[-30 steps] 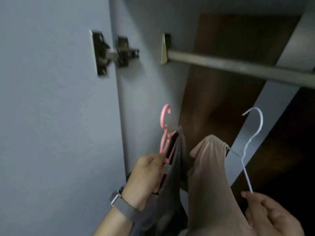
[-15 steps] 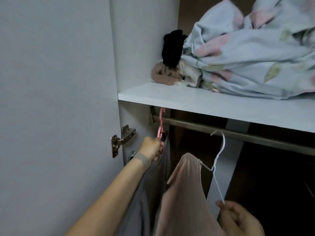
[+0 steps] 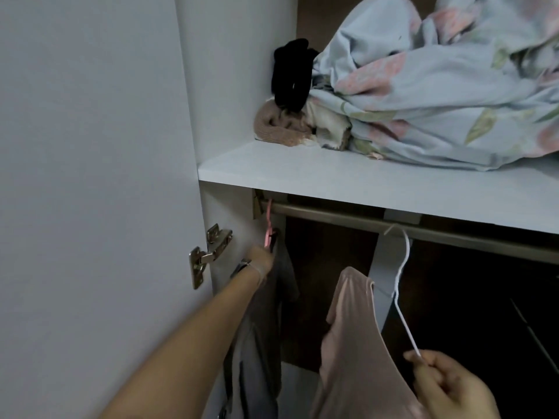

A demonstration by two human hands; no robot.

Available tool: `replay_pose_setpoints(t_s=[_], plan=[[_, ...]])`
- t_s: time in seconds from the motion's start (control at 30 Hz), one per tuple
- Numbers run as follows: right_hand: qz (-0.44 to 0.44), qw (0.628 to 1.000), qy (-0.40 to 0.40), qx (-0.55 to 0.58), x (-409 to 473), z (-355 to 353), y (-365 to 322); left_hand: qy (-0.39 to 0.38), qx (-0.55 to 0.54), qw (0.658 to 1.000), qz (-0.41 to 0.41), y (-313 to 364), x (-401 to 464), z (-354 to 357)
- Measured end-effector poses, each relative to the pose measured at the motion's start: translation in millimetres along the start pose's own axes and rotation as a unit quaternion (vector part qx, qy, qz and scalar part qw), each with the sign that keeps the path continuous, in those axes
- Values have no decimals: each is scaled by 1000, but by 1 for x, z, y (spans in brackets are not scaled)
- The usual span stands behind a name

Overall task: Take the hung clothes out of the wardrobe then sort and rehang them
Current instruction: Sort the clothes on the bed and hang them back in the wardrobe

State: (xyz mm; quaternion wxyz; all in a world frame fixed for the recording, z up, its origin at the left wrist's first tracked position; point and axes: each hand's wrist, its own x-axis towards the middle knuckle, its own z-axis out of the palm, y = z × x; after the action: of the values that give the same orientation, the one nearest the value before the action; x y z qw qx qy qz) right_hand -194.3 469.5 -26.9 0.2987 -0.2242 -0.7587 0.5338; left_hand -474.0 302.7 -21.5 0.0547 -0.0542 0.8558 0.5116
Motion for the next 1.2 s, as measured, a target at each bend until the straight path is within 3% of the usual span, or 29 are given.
replay_pose_setpoints(t_s=[0.03, 0.23, 0.4, 0.57, 0.7, 0.83, 1.07, 1.2], plan=[[61, 998, 23, 21, 5, 1, 10, 3, -1, 1000, 0, 2, -2, -2], [22, 997, -40, -58, 7, 22, 14, 18, 169, 983, 72, -2, -54, -8], [-29, 992, -124, -24, 25, 51, -9, 21, 123, 981, 148, -29, -128, -9], [-75, 985, -147, -43, 54, 102, -16, -18, -52, 976, 210, -35, -178, -33], [-84, 983, -159, -32, 78, 145, -18, 51, 21, 963, 262, -57, -191, -44], [-92, 983, -142, -67, 93, 179, -15, 99, 86, 959, 249, -85, -194, -46], [-70, 949, -254, -175, 92, 218, 11, 96, 96, 968, 213, -99, -195, -35], [35, 939, -320, -122, 95, 230, 9, 89, 109, 967, 214, -105, -190, -31]])
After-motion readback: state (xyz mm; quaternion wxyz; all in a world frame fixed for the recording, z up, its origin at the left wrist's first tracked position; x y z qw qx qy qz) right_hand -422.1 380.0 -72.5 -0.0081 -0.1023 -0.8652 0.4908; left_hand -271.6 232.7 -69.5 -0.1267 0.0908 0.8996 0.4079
